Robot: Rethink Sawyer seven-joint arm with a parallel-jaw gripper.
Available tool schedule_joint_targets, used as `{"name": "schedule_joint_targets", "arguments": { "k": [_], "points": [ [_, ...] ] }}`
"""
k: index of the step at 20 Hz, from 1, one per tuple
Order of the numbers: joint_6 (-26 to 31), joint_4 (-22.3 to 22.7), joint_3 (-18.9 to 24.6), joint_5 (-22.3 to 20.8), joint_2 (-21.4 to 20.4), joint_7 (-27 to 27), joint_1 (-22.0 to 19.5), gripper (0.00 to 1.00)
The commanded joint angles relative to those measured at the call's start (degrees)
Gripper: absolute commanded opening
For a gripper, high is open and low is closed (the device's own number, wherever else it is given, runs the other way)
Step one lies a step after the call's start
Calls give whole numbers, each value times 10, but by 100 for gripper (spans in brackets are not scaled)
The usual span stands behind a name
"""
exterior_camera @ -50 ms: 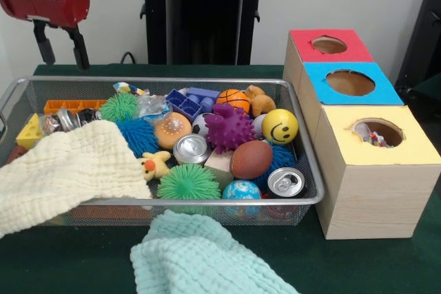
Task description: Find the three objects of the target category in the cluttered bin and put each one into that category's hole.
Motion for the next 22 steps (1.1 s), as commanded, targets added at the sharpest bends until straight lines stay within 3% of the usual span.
{"name": "schedule_joint_targets", "arguments": {
  "k": [1, 11, 22],
  "points": [
    [-63, 94, -38, 17, 1, 73, 9, 100],
    [-99, 126, -72, 26, -6, 92, 32, 100],
    [-150, 160, -112, 61, -18, 136, 98, 100]
  ]
}}
